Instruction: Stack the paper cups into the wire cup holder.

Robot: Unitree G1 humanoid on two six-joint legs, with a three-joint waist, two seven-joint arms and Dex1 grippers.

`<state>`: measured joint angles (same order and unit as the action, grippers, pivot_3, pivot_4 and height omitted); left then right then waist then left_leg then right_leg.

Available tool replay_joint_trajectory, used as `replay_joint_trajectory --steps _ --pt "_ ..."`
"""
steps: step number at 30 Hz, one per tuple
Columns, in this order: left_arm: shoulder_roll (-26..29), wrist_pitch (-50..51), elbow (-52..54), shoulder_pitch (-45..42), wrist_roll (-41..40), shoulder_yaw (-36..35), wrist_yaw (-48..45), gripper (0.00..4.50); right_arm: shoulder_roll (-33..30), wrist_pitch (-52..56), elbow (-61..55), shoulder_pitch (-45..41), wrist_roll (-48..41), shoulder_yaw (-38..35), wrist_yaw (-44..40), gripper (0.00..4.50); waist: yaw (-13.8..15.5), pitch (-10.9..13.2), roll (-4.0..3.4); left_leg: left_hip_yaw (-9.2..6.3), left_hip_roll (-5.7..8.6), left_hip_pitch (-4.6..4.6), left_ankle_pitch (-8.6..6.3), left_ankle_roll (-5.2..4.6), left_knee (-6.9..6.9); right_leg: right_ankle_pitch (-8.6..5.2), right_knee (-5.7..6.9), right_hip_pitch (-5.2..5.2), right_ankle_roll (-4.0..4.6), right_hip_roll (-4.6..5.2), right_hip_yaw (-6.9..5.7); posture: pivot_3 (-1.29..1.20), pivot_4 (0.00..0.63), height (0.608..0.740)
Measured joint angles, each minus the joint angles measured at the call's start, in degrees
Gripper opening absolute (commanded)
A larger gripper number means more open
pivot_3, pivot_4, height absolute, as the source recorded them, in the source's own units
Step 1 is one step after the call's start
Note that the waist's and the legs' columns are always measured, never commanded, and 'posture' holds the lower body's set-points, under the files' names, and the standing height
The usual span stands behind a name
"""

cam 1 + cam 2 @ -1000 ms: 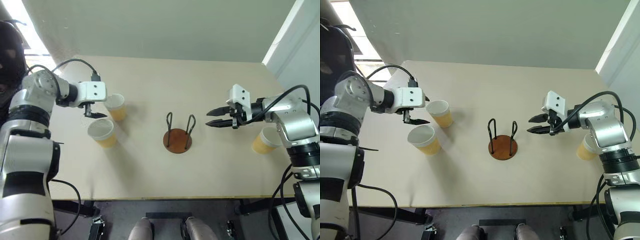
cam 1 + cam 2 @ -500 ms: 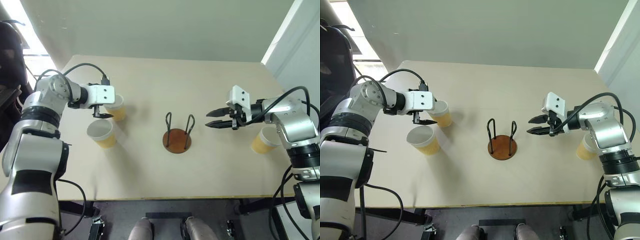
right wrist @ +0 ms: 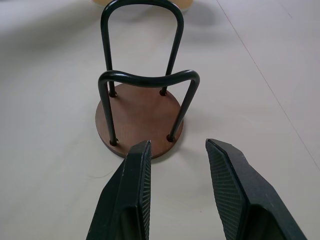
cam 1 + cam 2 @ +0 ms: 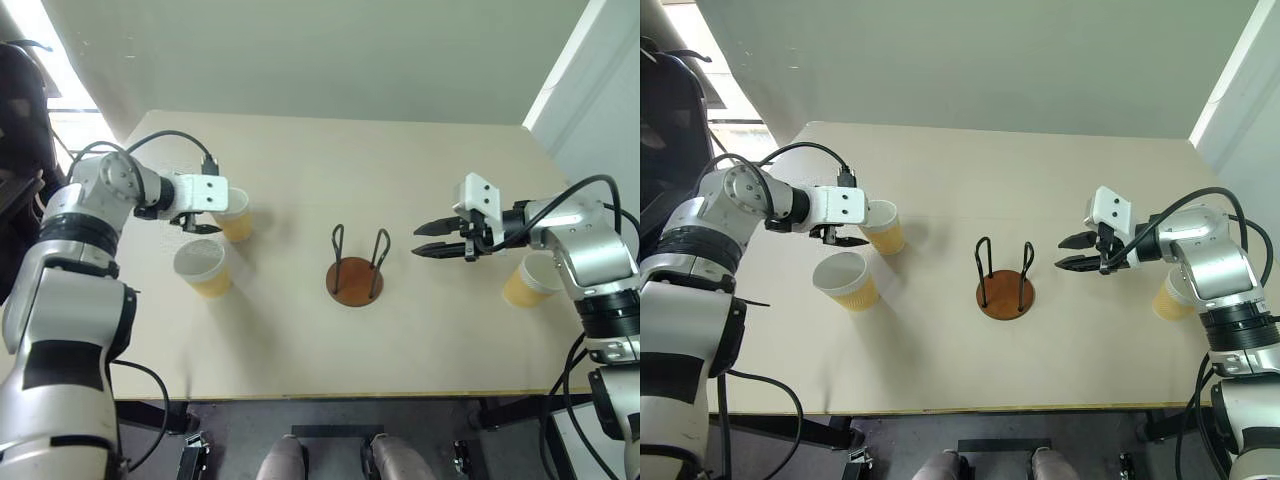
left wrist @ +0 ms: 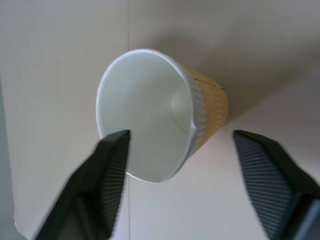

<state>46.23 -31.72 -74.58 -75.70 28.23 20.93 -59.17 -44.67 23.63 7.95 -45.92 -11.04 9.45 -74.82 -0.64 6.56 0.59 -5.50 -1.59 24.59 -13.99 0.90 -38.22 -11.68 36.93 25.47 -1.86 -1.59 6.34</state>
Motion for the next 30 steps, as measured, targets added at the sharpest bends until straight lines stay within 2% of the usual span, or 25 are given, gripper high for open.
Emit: replay_joint_trajectory --steps 6,7,20,24,30 --pt "-0.07 -0.36 -0.66 0.13 1.06 0.18 2.53 0.23 0.0 0.07 -0.11 0.01 -0.02 0.0 0.09 1.72 0.02 0.0 0.0 -0.05 -0.05 -0.01 0.0 0.0 0.01 0.0 0.0 0.0 0.0 0.04 0.04 0.0 0.15 0.74" --pt "-0.06 -0.41 -0.89 0.16 1.22 0.34 3.16 0.04 -0.01 0.15 -0.22 0.01 -0.02 -0.01 0.13 1.72 0.04 0.0 -0.01 -0.07 -0.1 0.0 0.0 0.0 0.0 0.0 0.0 0.0 0.0 0.07 0.06 0.0 0.15 0.74" --pt "-0.03 -1.33 -1.71 0.68 2.15 1.37 2.4 0.04 -0.15 0.5 -0.62 0.11 -0.06 -0.02 0.65 1.72 0.08 0.0 0.0 -0.02 -0.05 -0.01 0.01 0.0 -0.02 0.0 0.01 0.0 0.0 0.05 0.01 0.0 0.15 0.74" --pt "0.0 -1.45 -1.89 0.12 0.61 -0.12 -0.72 0.04 -0.39 0.53 -0.61 0.12 -0.08 -0.02 0.65 1.72 0.05 0.0 0.0 -0.03 -0.03 0.01 0.01 0.0 -0.03 0.01 -0.01 0.0 -0.01 0.0 0.02 0.0 0.15 0.74" --pt "-0.16 -0.3 -2.0 -6.39 -3.5 -4.14 -7.72 0.04 -0.9 0.74 -0.84 0.73 -0.27 -0.02 0.51 1.72 0.21 -0.02 0.02 0.05 0.06 0.04 0.0 0.0 0.01 -0.01 -0.04 0.0 -0.02 -0.01 0.0 0.0 0.15 0.74"
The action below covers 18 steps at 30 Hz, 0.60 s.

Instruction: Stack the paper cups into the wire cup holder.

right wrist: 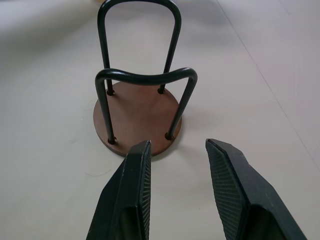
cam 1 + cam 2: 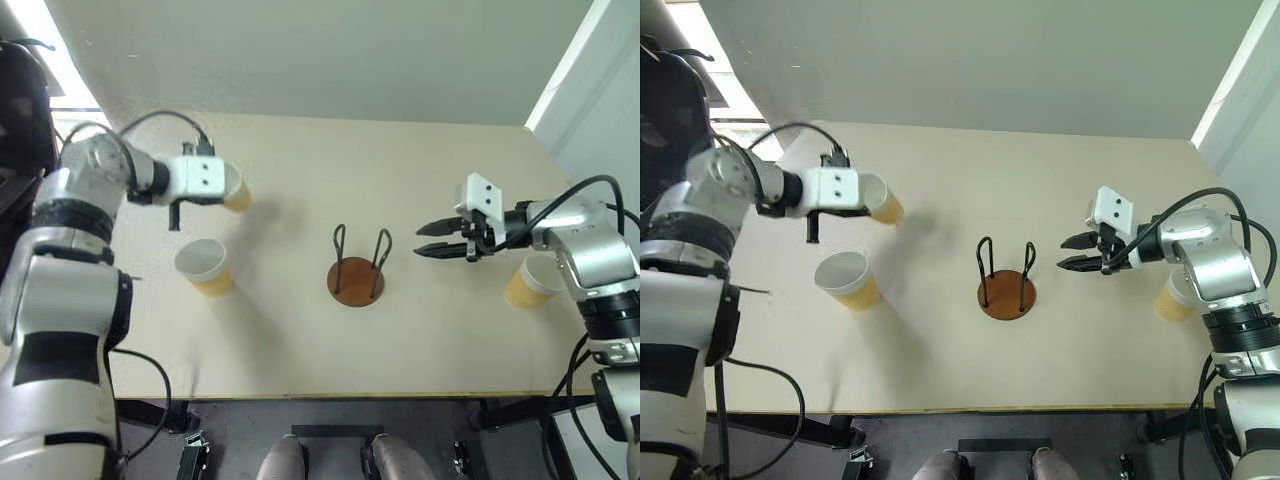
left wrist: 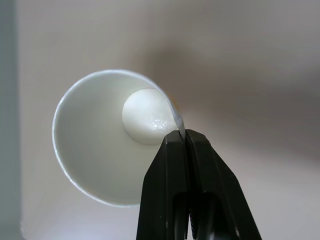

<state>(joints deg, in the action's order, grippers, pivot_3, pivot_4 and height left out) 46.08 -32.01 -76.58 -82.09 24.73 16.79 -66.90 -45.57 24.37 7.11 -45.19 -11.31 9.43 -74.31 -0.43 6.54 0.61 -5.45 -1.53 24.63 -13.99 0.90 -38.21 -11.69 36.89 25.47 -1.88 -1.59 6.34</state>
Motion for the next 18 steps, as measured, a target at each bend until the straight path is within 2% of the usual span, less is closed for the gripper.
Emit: replay_joint_trajectory --steps 7,12,18 --pt "-3.93 2.14 0.08 -2.1 -5.82 -4.12 -10.39 0.04 -0.95 0.72 -0.94 1.01 -1.0 -0.1 -0.76 1.72 0.07 0.0 -0.01 -0.01 -0.13 0.03 0.0 -0.01 -0.05 0.02 0.03 0.01 -0.04 0.11 0.08 0.0 0.15 0.74" --pt "-4.81 2.4 0.41 -2.1 -8.03 -5.03 -16.05 0.04 -1.86 2.34 -0.96 0.09 -2.66 -0.75 -1.42 1.72 -0.14 0.02 -0.05 0.14 -0.11 0.01 0.0 -0.02 -0.04 0.03 0.03 0.04 -0.04 -0.02 0.04 0.0 0.15 0.74" --pt "-5.26 2.55 0.58 -2.09 -9.49 -5.4 -19.16 0.04 -2.97 6.18 -2.64 -2.2 -6.4 -3.44 -2.42 1.72 -0.16 0.02 -0.06 0.04 -0.18 0.04 0.0 -0.04 -0.04 0.03 0.02 0.03 -0.04 0.06 0.06 0.0 0.15 0.74"
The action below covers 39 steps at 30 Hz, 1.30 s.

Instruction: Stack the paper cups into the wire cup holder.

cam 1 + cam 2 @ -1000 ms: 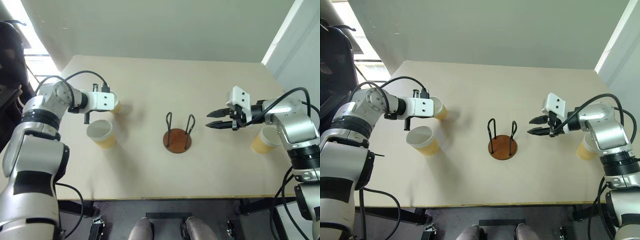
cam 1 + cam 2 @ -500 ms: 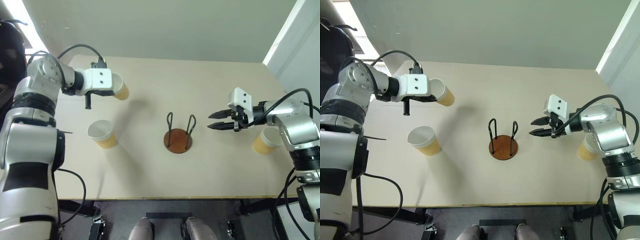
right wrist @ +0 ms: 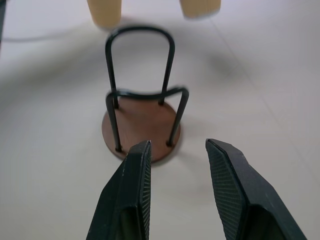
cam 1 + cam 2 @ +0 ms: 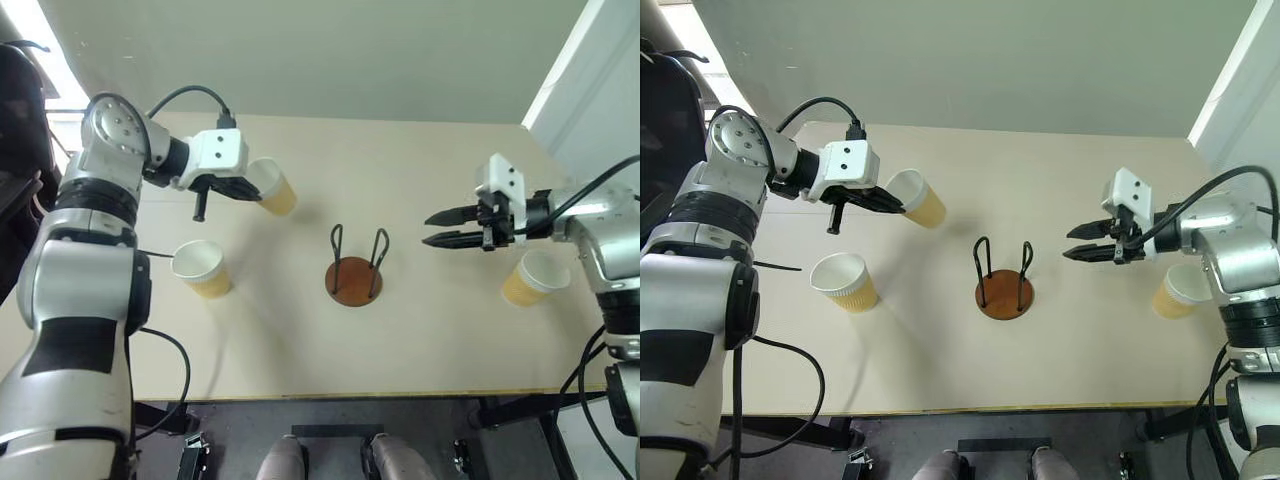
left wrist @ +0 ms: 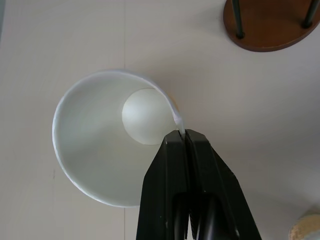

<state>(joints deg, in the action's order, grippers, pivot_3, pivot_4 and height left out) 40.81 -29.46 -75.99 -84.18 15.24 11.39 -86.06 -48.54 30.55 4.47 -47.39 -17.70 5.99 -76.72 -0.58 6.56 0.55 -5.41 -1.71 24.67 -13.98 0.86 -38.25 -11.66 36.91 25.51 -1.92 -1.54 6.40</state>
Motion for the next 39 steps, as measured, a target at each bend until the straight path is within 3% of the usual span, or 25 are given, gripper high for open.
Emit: replay_joint_trajectory --steps 13,28,39 --pt "-2.8 1.91 0.86 0.0 -2.32 0.91 -3.78 0.04 -1.51 6.54 -5.87 -1.23 -7.8 -1.61 -1.17 1.72 0.18 0.0 -0.02 0.07 0.11 0.08 0.01 -0.05 -0.16 0.04 0.06 0.01 -0.08 -0.04 -0.04 0.0 0.15 0.74" --pt "-8.83 7.15 1.48 -7.36 -8.61 3.31 -4.05 0.04 -2.93 4.5 -5.75 -2.36 -6.94 -1.63 -0.86 1.72 0.89 0.02 -0.11 -0.04 0.2 0.33 -0.02 -0.25 -0.54 0.21 -0.05 0.01 -0.36 0.27 0.04 0.0 0.15 0.74" --pt "-11.22 8.66 2.29 -8.21 -15.37 12.29 -4.1 0.04 -4.09 3.68 -5.12 -1.86 -6.83 -1.65 -0.74 1.72 0.92 0.12 -0.32 0.05 0.57 0.4 -0.04 -0.54 -0.71 0.26 -0.03 -0.03 -0.64 0.5 0.02 0.0 0.15 0.74"
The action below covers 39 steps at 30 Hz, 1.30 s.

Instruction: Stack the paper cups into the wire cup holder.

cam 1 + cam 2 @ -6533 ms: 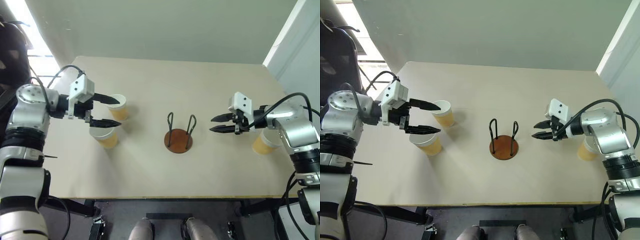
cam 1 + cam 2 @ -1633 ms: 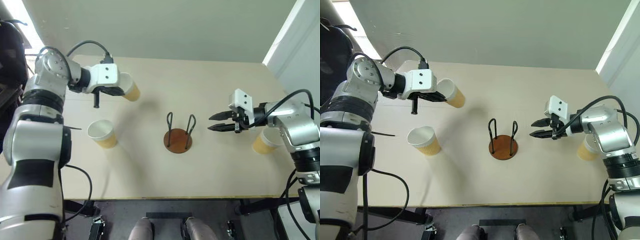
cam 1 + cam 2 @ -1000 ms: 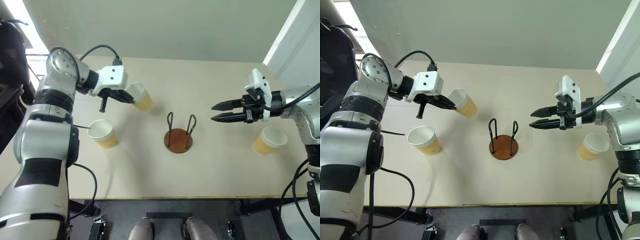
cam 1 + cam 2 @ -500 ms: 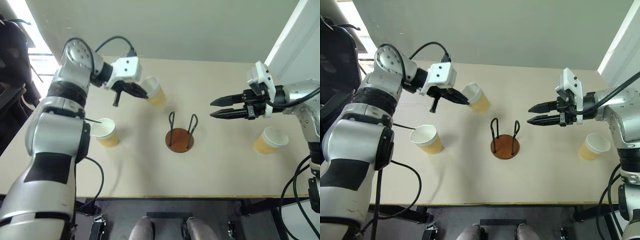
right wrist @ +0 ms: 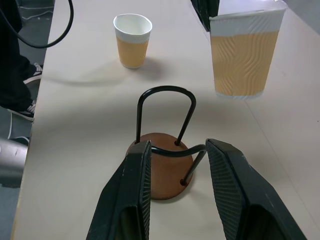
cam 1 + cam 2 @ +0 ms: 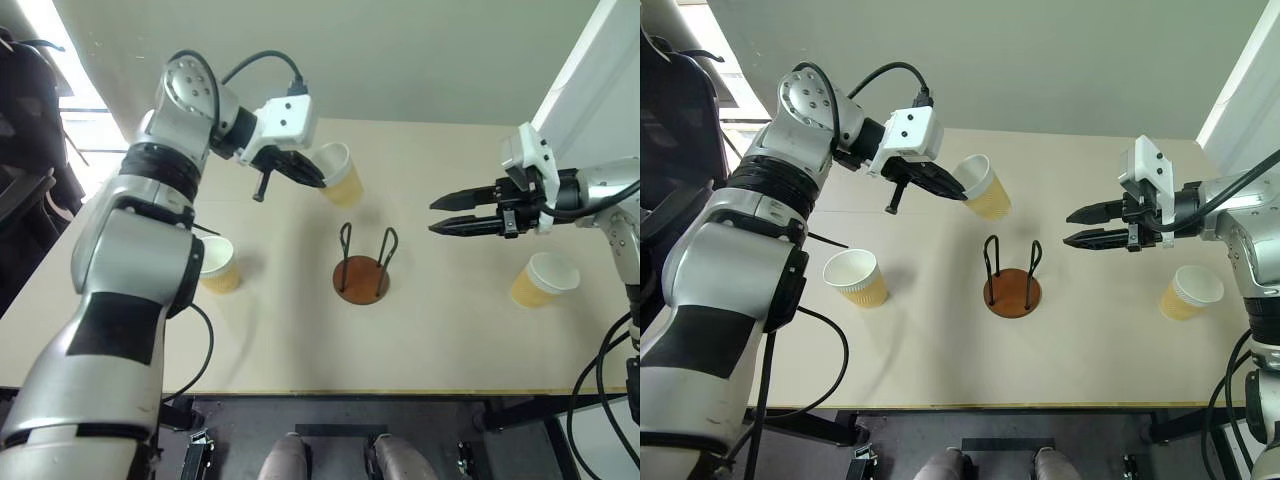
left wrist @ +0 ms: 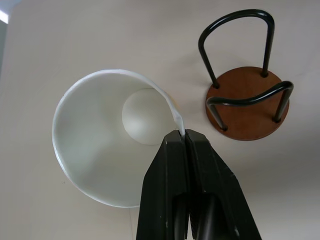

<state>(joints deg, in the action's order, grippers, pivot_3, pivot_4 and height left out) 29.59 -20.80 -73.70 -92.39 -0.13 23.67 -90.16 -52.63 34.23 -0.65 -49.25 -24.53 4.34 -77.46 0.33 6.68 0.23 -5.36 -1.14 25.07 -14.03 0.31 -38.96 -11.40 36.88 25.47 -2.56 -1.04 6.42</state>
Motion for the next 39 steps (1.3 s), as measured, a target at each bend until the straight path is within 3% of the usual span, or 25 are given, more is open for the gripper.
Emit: replay_joint_trajectory --steps 16,28,39 --pt "-0.11 8.32 11.4 -0.13 -21.92 20.08 -0.08 0.04 0.01 3.19 -1.04 -2.86 -2.2 -1.01 1.08 1.72 0.67 0.07 -0.15 -0.01 0.39 0.13 0.06 -0.24 -0.16 0.08 -0.05 -0.1 -0.36 0.32 0.01 0.0 0.15 0.74" --pt "2.16 8.86 14.16 -5.53 -27.97 32.93 -0.1 0.04 -1.41 3.31 -0.65 -3.02 -2.15 -1.0 0.74 1.72 1.14 0.14 -0.3 -0.02 0.41 0.18 0.07 -0.24 -0.2 0.1 -0.16 -0.16 -0.43 0.35 -0.01 0.0 0.15 0.74" --pt "2.84 8.87 17.36 -8.08 -33.93 39.3 -0.1 0.04 -2.11 3.02 0.26 -3.25 -1.24 -0.99 -0.29 1.72 1.25 0.2 -0.45 -0.01 0.4 0.18 0.07 -0.25 -0.19 0.11 -0.27 -0.21 -0.49 0.36 0.01 0.0 0.15 0.74"
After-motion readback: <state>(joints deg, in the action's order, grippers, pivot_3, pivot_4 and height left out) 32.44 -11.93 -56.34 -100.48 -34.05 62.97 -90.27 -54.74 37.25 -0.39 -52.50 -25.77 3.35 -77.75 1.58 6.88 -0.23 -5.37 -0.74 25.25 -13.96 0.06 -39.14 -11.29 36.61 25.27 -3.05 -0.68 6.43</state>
